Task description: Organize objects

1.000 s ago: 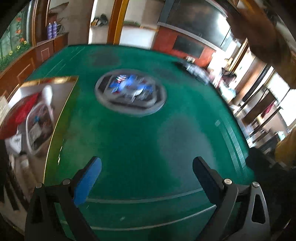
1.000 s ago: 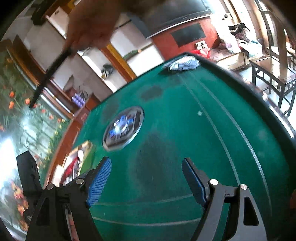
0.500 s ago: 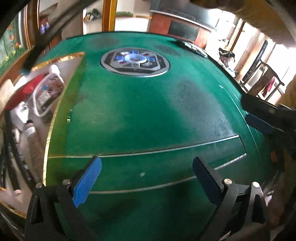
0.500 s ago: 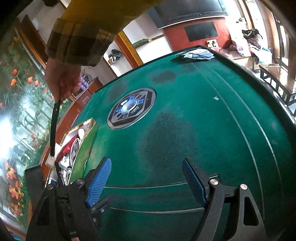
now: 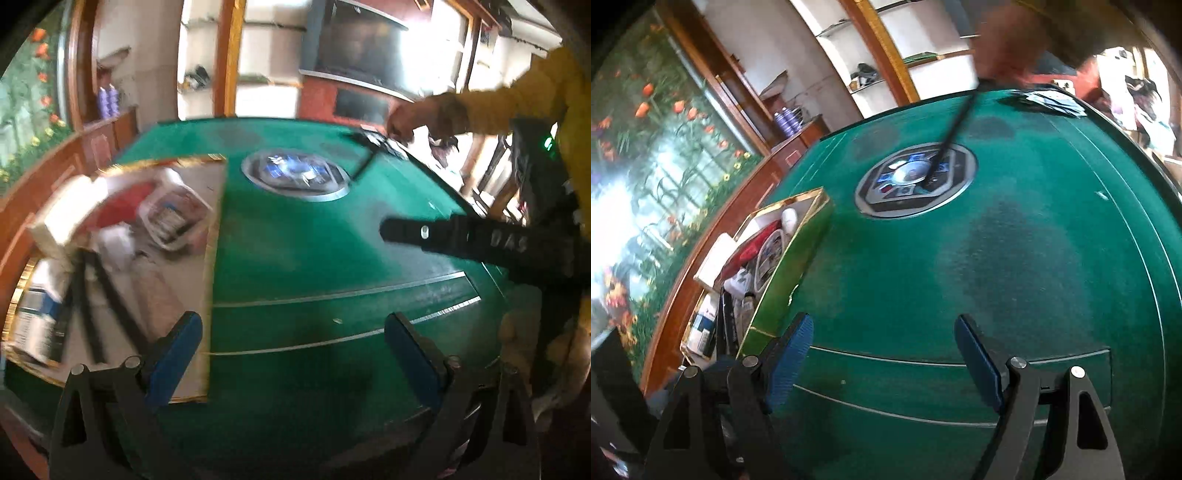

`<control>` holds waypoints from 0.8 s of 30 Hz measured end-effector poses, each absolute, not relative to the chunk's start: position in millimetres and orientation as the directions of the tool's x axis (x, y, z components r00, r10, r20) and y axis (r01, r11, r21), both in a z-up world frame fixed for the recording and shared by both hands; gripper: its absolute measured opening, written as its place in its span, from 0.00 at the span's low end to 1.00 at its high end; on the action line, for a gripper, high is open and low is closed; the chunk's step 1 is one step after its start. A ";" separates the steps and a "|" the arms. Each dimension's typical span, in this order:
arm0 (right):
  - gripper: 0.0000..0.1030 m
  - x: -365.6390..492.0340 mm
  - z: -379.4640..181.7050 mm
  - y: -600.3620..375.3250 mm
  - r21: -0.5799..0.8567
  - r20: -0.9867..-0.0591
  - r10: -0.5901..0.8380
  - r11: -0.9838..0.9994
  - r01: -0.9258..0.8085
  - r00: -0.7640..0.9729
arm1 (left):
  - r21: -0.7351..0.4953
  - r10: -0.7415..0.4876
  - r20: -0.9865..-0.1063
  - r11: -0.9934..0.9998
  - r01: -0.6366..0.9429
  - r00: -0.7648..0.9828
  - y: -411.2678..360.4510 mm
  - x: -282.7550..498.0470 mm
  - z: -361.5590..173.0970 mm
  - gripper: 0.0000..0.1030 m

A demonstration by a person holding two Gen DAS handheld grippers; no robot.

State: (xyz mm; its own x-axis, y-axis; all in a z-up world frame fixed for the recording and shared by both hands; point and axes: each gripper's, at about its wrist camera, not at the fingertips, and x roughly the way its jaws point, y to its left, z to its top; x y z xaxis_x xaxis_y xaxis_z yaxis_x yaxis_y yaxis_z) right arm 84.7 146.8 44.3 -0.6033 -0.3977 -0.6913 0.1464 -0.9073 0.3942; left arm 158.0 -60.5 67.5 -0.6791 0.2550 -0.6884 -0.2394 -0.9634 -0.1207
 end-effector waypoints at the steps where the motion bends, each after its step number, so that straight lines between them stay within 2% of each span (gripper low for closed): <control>1: 0.81 83.9 44.4 143.1 0.390 -0.692 -0.401 -0.907 0.156 -0.600 | -0.119 0.244 -0.684 -0.967 -0.224 -0.688 -66.1 158.8 69.7 0.96; 4: 0.81 83.3 43.0 135.3 0.375 -0.696 -0.397 -0.912 0.169 -0.598 | -0.126 0.194 -0.684 -0.981 -0.148 -0.703 -87.6 155.7 73.5 0.96; 8: 0.81 81.0 37.0 136.9 0.310 -0.730 -0.321 -0.942 0.127 -0.604 | -0.140 0.171 -0.692 -0.985 -0.102 -0.701 -104.5 147.4 74.0 0.96; 17: 0.81 80.4 22.2 185.9 0.350 -0.747 -0.275 -0.937 -0.006 -0.605 | -0.141 0.211 -0.710 -0.977 -0.158 -0.671 -80.1 143.6 60.1 0.96; 20: 0.81 82.9 25.0 183.8 0.355 -0.736 -0.289 -0.935 0.014 -0.612 | -0.069 0.146 -0.718 -0.988 -0.139 -0.680 -66.0 141.2 59.1 0.96; 24: 0.81 85.9 38.5 170.5 0.318 -0.718 -0.271 -0.947 0.045 -0.641 | 0.084 -0.017 -0.694 -0.995 -0.057 -0.719 -53.5 129.2 73.4 0.96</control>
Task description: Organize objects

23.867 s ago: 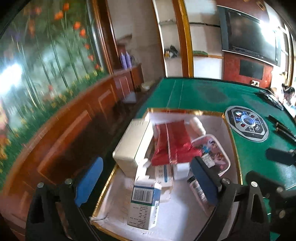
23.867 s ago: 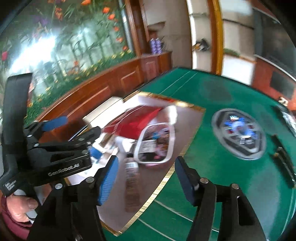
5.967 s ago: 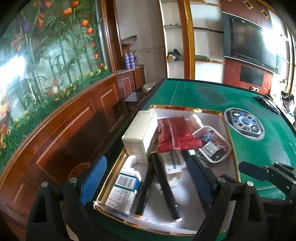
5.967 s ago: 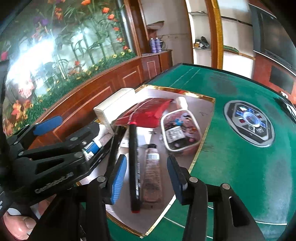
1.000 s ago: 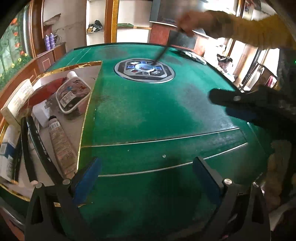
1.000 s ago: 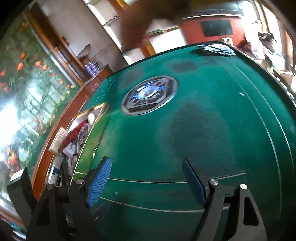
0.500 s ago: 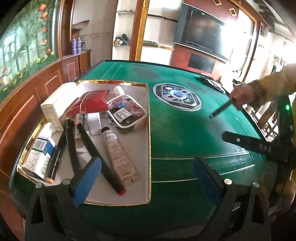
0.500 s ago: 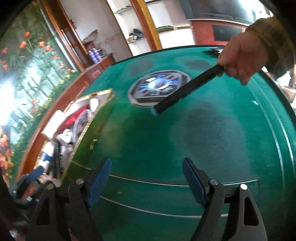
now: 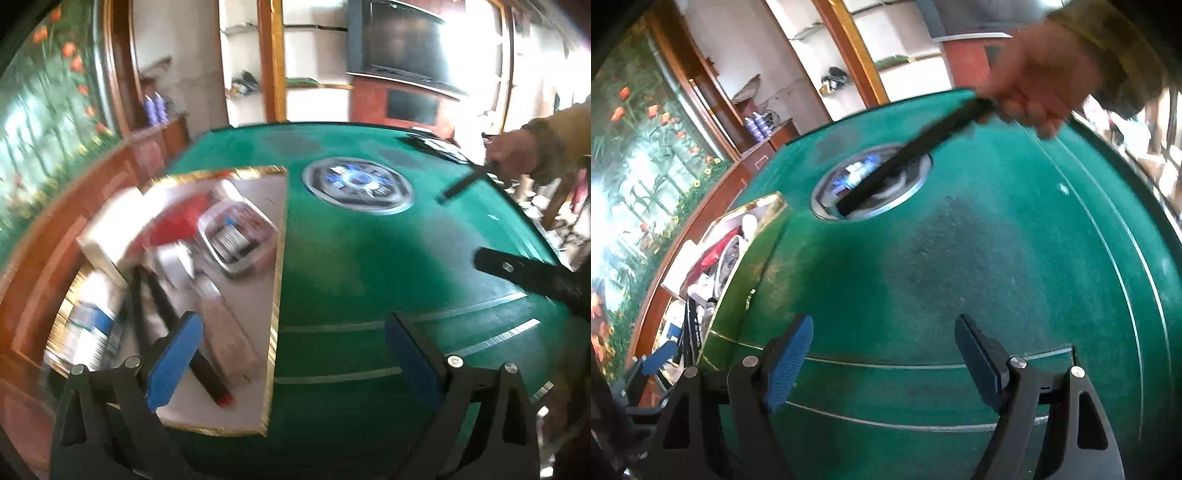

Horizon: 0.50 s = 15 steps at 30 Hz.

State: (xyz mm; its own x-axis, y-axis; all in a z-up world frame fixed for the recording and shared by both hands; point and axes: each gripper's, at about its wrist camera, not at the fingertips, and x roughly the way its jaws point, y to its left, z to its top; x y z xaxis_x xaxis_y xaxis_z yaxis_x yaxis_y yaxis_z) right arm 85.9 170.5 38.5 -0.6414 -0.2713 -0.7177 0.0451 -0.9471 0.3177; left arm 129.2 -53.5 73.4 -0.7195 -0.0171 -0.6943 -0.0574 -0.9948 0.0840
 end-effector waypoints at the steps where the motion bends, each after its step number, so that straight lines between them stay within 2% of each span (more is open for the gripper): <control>1: 0.81 87.1 41.5 167.6 0.308 -0.710 -0.260 -0.950 0.044 -0.654 | 0.109 -0.045 -0.685 -0.993 -0.042 -0.727 -51.8 126.9 76.7 0.96; 7: 0.81 87.9 50.6 159.2 0.256 -0.697 -0.210 -0.966 0.035 -0.686 | 0.189 -0.115 -0.653 -0.982 -0.015 -0.749 -29.8 113.7 88.0 0.96; 15: 0.81 89.8 52.0 193.9 0.269 -0.685 -0.169 -0.963 -0.030 -0.708 | 0.197 -0.047 -0.685 -0.973 -0.123 -0.727 13.1 101.2 80.2 0.96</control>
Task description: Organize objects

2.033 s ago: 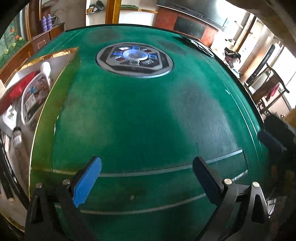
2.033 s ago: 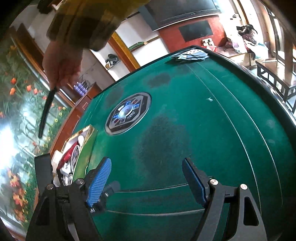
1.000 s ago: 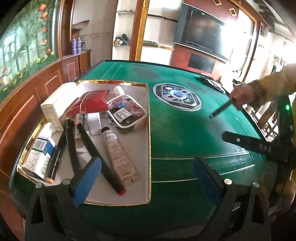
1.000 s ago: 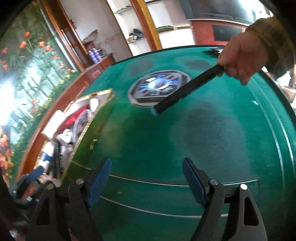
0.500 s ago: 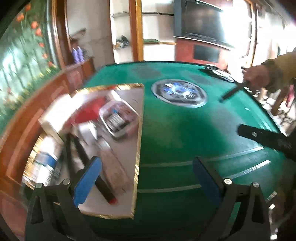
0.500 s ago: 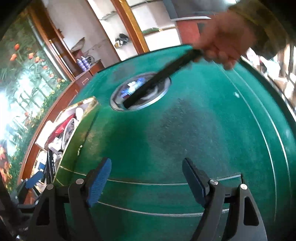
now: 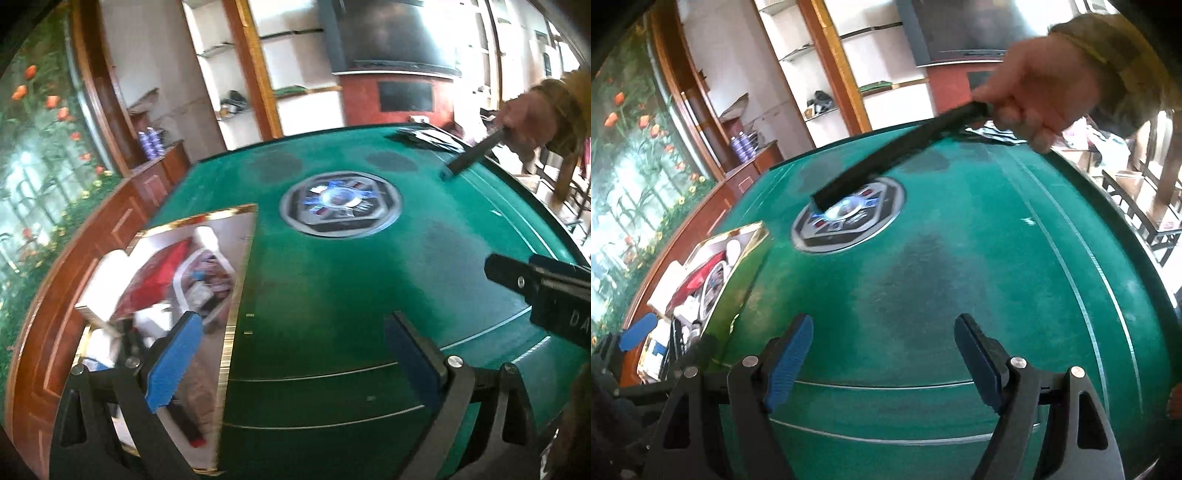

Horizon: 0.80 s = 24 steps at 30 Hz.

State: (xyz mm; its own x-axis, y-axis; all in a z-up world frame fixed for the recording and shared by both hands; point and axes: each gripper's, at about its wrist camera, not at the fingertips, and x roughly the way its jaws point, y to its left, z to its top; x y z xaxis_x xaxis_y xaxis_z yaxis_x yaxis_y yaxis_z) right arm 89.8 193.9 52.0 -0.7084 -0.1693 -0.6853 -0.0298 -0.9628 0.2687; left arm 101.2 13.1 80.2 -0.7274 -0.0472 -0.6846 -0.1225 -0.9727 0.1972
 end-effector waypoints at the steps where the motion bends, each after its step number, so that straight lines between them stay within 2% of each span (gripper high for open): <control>1: 0.81 90.3 52.1 199.2 0.275 -0.683 -0.167 -0.961 -0.038 -0.711 | 0.196 -0.039 -0.691 -0.971 -0.136 -0.722 18.6 99.4 78.5 0.96; 13: 0.81 85.1 43.6 233.4 0.314 -0.689 -0.174 -0.947 -0.073 -0.703 | 0.206 -0.036 -0.731 -0.963 -0.171 -0.682 45.9 87.5 60.8 0.96; 17: 0.81 80.3 38.5 224.0 0.305 -0.704 -0.184 -0.951 -0.057 -0.686 | 0.213 -0.046 -0.717 -0.965 -0.155 -0.695 40.5 88.5 62.1 0.96; 19: 0.81 78.1 36.3 213.7 0.286 -0.713 -0.184 -0.958 -0.040 -0.677 | 0.186 -0.025 -0.691 -0.972 -0.144 -0.723 31.9 91.9 69.8 0.96; 21: 0.81 75.2 35.5 199.6 0.256 -0.720 -0.177 -0.966 -0.020 -0.671 | 0.191 -0.053 -0.625 -0.978 -0.087 -0.778 20.1 100.3 85.0 0.96; 24: 0.81 68.0 43.4 168.8 0.223 -0.717 -0.194 -0.974 0.043 -0.670 | 0.159 -0.122 -0.472 -0.986 0.051 -0.873 -8.5 121.8 118.7 1.00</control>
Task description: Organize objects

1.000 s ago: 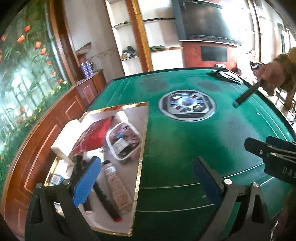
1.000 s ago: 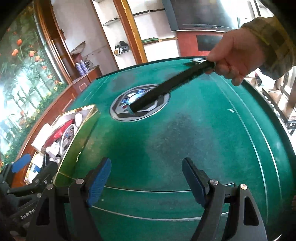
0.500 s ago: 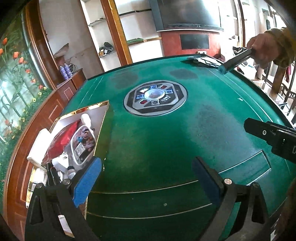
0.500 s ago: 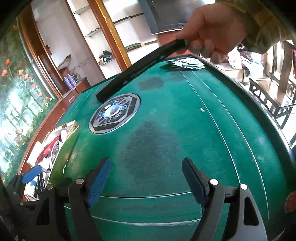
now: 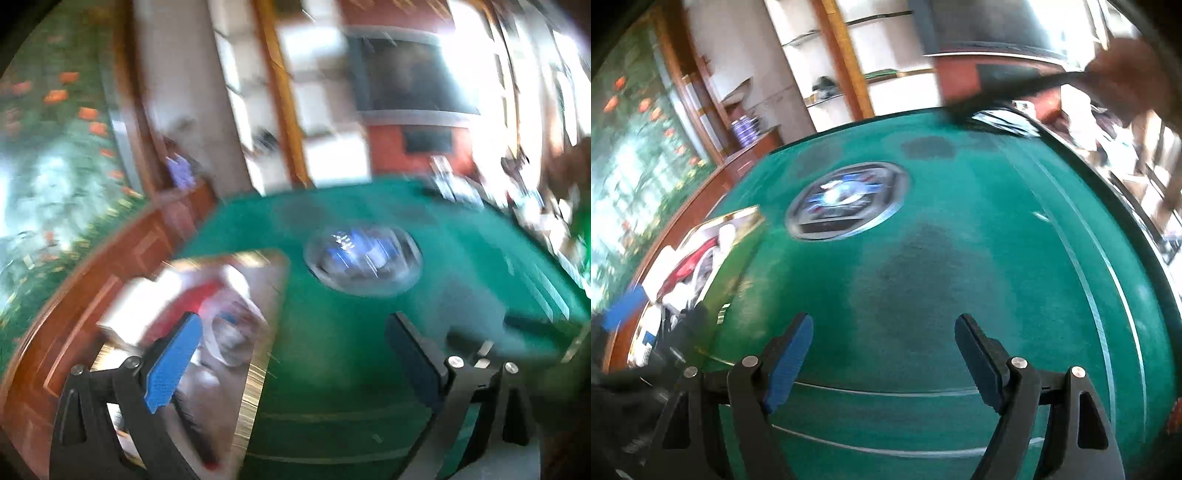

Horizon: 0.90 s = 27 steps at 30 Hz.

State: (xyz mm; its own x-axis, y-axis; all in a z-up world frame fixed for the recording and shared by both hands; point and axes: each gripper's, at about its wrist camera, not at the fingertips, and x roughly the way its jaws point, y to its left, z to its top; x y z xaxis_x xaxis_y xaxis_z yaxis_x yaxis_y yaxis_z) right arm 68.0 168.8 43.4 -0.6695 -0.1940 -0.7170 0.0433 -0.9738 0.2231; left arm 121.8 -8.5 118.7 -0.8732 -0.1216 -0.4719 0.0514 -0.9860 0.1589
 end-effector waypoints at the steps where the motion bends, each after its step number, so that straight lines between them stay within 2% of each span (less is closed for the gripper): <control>1: 0.81 66.4 47.6 157.2 0.198 -0.712 -0.189 -0.978 0.065 -0.676 | 0.106 -0.112 -0.438 -0.992 0.072 -0.892 -23.4 129.1 129.4 1.00; 4: 0.81 60.1 63.1 116.9 0.109 -0.685 -0.164 -0.986 0.123 -0.709 | -0.013 -0.081 -0.404 -0.995 0.094 -0.911 -64.4 139.6 146.4 1.00; 8: 0.81 58.7 74.1 63.1 0.085 -0.683 -0.235 -0.966 0.244 -0.692 | -0.059 -0.141 -0.478 -0.980 0.191 -0.867 -115.2 134.0 153.8 1.00; 15: 0.82 83.0 68.9 -9.1 -0.053 -0.680 -0.236 -0.928 0.368 -0.694 | -0.035 -0.345 -0.509 -0.907 0.419 -0.789 -174.2 147.1 137.1 1.00; 19: 0.82 89.7 65.2 -32.0 -0.129 -0.678 -0.213 -0.907 0.400 -0.703 | -0.054 -0.351 -0.536 -0.894 0.446 -0.768 -194.7 147.8 127.8 1.00; 27: 0.82 87.9 63.4 -43.4 -0.151 -0.685 -0.202 -0.900 0.408 -0.700 | -0.039 -0.377 -0.551 -0.880 0.474 -0.745 -201.0 148.9 118.8 1.00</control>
State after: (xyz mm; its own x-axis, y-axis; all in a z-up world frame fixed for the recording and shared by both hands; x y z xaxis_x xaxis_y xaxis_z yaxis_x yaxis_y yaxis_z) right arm 87.9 -43.4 63.4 -0.6997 -0.2021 -0.6853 0.4083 -0.9002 -0.1515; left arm 148.9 -201.1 118.8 -0.7446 -0.3770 -0.5509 0.4741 -0.8796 -0.0388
